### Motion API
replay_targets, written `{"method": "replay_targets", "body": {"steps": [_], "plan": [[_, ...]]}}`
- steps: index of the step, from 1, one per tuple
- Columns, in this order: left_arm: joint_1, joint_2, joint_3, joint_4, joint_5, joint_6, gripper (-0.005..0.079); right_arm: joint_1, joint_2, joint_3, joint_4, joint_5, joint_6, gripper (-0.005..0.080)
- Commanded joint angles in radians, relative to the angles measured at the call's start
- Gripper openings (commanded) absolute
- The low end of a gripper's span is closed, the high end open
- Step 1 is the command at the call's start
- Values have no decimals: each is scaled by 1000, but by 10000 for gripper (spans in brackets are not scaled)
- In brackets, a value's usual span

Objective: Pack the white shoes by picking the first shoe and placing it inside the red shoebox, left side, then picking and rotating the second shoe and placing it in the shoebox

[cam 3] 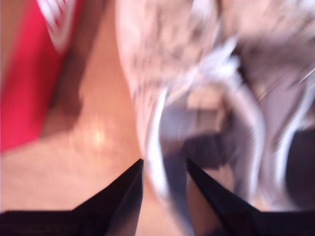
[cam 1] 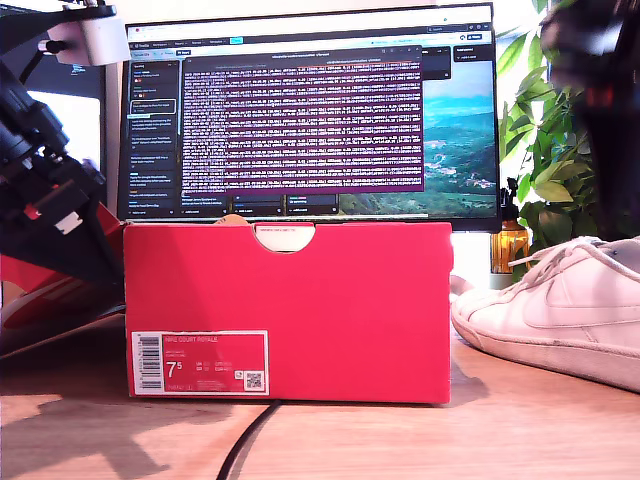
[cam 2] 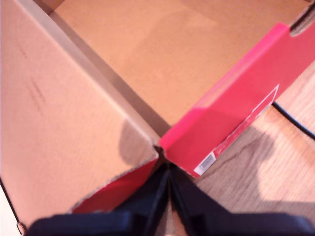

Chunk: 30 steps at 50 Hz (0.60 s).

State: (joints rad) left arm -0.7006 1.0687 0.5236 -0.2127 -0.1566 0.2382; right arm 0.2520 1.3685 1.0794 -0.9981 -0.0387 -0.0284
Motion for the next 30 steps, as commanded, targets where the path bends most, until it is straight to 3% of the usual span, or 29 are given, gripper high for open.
{"method": "replay_targets", "body": {"steps": [1, 30], "plan": [[-3, 4, 8, 12, 0, -6, -18, 6, 14, 5, -14, 14, -6, 242], [-3, 4, 8, 12, -1, -6, -18, 16, 191, 5, -14, 39, -25, 255]]}}
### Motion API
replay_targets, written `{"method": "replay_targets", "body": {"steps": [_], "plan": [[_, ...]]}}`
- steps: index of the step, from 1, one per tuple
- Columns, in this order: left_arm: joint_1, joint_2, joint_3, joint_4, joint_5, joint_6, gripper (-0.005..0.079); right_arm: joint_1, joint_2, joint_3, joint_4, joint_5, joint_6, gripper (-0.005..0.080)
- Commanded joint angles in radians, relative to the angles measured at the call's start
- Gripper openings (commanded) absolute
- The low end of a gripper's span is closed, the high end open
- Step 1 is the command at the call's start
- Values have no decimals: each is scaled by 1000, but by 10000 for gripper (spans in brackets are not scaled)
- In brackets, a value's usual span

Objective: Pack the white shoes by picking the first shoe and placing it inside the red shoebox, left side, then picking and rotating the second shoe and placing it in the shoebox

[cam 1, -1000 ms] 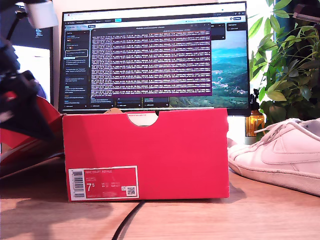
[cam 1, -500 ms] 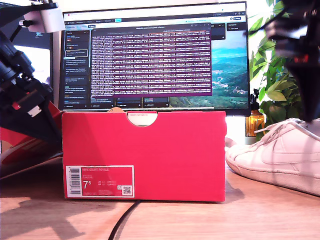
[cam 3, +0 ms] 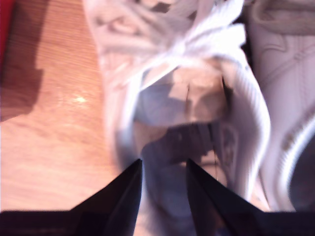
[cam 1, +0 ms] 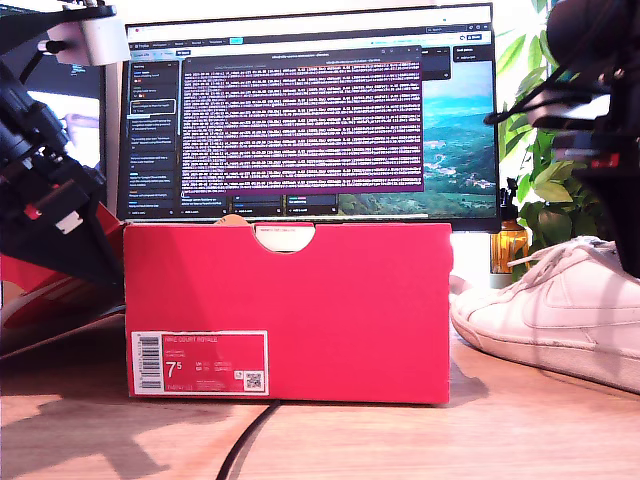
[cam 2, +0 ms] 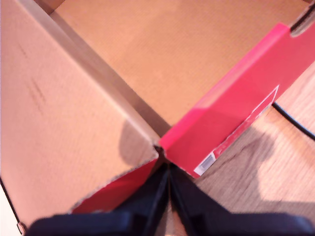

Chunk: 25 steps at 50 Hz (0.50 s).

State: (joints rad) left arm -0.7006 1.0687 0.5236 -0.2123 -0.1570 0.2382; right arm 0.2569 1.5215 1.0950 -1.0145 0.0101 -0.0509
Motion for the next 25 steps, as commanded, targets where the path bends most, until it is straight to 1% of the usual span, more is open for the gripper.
{"method": "replay_targets", "body": {"steps": [1, 12, 17, 25], "plan": [[-3, 4, 8, 12, 0, -6, -18, 11, 39, -10, 1, -9, -3, 255], [-3, 4, 8, 23, 0, -6, -18, 7, 31, 3, -5, 4, -3, 255], [-3, 4, 8, 24, 0, -6, -18, 5, 31, 29, -39, 10, -3, 255], [-3, 4, 8, 26, 0, -6, -18, 5, 31, 116, -114, 24, -2, 255]]}}
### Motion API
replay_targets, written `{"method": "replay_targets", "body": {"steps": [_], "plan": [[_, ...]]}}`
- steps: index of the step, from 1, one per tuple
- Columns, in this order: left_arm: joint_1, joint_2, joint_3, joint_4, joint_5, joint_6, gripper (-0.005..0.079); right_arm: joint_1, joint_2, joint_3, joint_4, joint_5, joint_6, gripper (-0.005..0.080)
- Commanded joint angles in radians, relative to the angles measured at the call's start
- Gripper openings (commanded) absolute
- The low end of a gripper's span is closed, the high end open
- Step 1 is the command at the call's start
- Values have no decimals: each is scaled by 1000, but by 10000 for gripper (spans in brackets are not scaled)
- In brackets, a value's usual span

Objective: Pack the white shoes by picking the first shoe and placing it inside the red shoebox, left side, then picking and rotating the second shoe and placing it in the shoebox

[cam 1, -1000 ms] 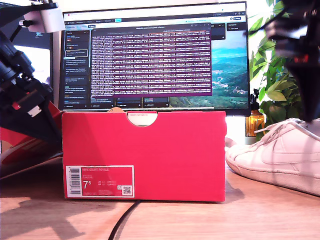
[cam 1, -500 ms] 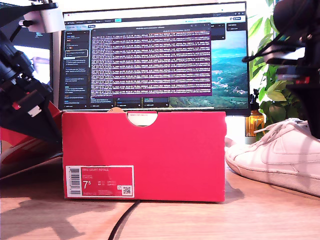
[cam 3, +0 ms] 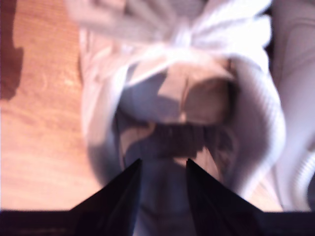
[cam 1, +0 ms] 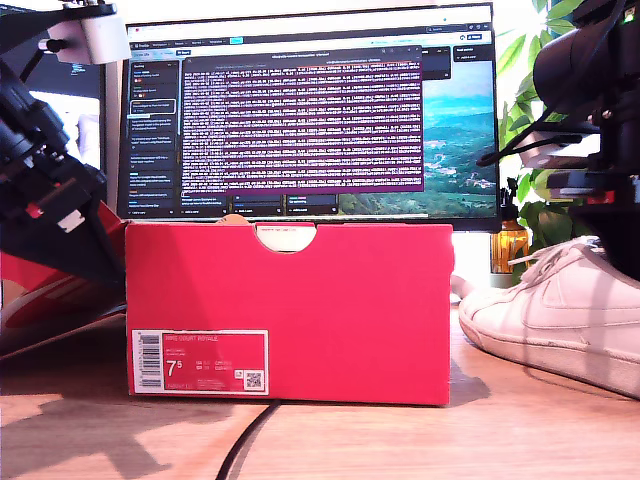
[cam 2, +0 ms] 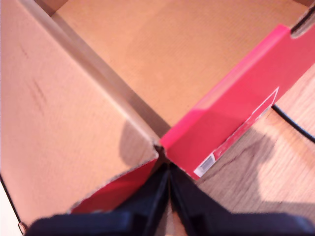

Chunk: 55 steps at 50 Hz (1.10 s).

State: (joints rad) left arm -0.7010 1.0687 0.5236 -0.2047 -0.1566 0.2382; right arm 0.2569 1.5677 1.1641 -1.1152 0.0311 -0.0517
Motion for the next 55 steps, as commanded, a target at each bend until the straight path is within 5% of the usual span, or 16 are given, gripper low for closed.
{"method": "replay_targets", "body": {"steps": [1, 31, 55], "plan": [[-2, 4, 8, 19, -1, -6, -18, 5, -16, 57, -23, 3, -1, 255], [-2, 4, 8, 19, -1, -6, -18, 117, -15, 101, -111, -80, 79, 308], [-2, 4, 8, 19, -1, -6, -18, 75, 1, 99, -115, -73, 77, 394]]}}
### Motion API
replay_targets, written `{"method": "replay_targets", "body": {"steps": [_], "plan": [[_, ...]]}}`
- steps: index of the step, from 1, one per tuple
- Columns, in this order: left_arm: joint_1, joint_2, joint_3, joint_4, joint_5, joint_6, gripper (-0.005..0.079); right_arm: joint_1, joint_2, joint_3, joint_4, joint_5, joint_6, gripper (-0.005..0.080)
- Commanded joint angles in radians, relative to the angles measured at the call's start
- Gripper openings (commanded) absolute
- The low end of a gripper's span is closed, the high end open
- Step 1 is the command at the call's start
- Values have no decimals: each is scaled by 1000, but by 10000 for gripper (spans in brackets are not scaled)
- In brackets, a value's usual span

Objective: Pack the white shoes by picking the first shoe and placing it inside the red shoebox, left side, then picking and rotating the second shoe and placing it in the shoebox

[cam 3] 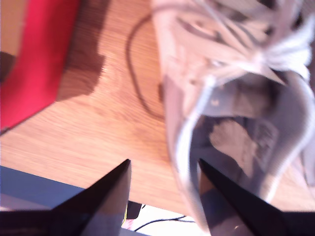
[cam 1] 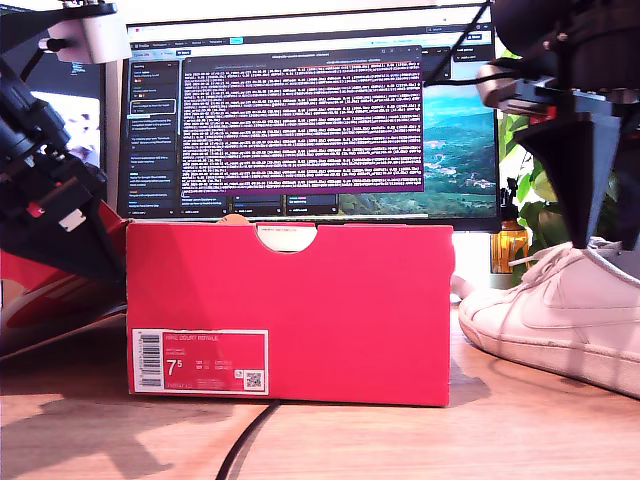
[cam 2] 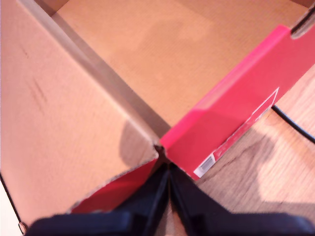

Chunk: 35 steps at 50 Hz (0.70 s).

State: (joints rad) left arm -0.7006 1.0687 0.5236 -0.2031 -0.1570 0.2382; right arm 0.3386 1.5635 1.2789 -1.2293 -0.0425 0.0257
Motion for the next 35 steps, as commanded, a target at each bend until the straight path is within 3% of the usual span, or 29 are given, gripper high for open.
{"method": "replay_targets", "body": {"steps": [1, 20, 26, 30, 35], "plan": [[-2, 4, 8, 18, 0, -6, -18, -8, 10, -16, 1, 1, 0, 394], [-2, 4, 8, 18, -2, -6, -18, -6, 166, -21, 37, 1, -17, 390], [-2, 4, 8, 18, -2, -6, -18, -8, 199, -21, 63, 1, -32, 350], [-2, 4, 8, 18, -2, -6, -18, -8, 216, -21, 81, 1, -34, 289], [-2, 4, 8, 18, -2, -6, -18, -7, 220, -21, 115, 1, -34, 54]]}}
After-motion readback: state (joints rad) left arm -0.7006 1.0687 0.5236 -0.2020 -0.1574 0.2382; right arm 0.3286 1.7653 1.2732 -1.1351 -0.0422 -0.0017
